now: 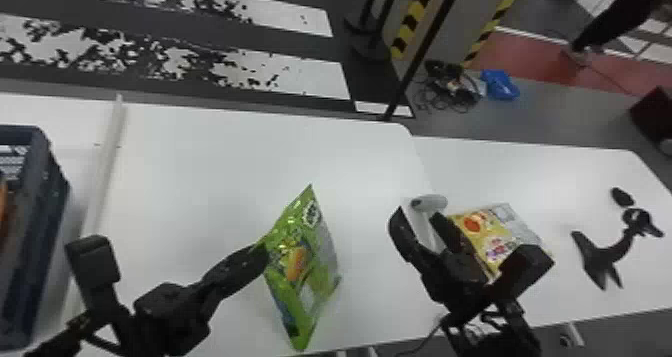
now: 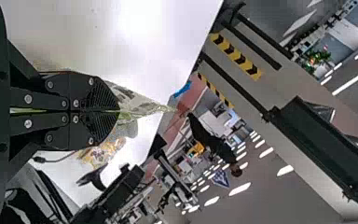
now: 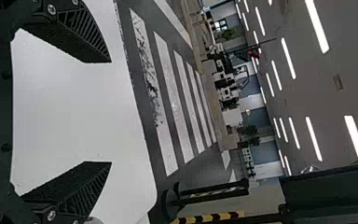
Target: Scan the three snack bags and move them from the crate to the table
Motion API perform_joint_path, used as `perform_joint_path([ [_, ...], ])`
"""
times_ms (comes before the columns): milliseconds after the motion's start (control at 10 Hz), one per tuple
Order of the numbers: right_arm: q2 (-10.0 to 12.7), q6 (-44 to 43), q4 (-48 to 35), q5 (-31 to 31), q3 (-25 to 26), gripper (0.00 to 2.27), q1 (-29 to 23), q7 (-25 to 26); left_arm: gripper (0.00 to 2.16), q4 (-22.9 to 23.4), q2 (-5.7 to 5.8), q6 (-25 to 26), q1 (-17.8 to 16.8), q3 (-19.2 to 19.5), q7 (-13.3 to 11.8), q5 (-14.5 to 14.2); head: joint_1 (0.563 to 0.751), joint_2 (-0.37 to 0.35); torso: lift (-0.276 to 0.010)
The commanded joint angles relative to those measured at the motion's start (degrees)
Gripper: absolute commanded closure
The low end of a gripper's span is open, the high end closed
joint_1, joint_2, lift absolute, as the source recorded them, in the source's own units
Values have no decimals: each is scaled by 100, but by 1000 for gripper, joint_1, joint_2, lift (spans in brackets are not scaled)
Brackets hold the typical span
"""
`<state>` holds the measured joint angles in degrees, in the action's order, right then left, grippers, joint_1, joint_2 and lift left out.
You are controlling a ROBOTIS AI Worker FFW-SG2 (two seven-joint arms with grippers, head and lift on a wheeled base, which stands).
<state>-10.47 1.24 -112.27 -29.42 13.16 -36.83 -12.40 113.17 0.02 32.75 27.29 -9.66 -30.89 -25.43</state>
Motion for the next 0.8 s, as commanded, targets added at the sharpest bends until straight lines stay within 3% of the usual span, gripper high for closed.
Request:
perform_joint_path([
  [0, -8, 13, 12, -2, -15, 110, 9, -25, 1892, -120, -17, 9, -30, 148, 4, 82, 695, -350, -62],
  [100, -8, 13, 12, -2, -33, 110, 1, -60, 1740, -120, -17, 167, -30, 254, 109, 117, 695, -350, -62],
  [200, -8, 13, 12, -11, -50, 110, 1, -60, 1254, -120, -17, 167, -22, 298, 215, 240, 695, -350, -62],
  [300, -8, 13, 12, -11, -68, 110, -8, -69, 97, -102, -17, 167, -13, 236, 540, 530, 695, -350, -62],
  [400, -17, 13, 12, -2, -68, 110, -8, -96, -2, -111, -17, 167, -83, 69, 962, 1022, 695, -350, -62],
  [500, -17, 13, 4, -11, -77, 110, -8, -131, -2, -260, -17, 167, -233, -80, 1296, 1321, 695, -350, -62],
  [600, -70, 13, 4, -2, -94, 110, 9, -131, 33, -331, -17, 132, -356, -318, 1814, 1910, 695, -350, -62],
  [700, -96, 13, 4, -11, -94, 110, 9, -131, 36, -366, -2, 132, -452, -485, 2140, 2385, 695, -350, -62],
])
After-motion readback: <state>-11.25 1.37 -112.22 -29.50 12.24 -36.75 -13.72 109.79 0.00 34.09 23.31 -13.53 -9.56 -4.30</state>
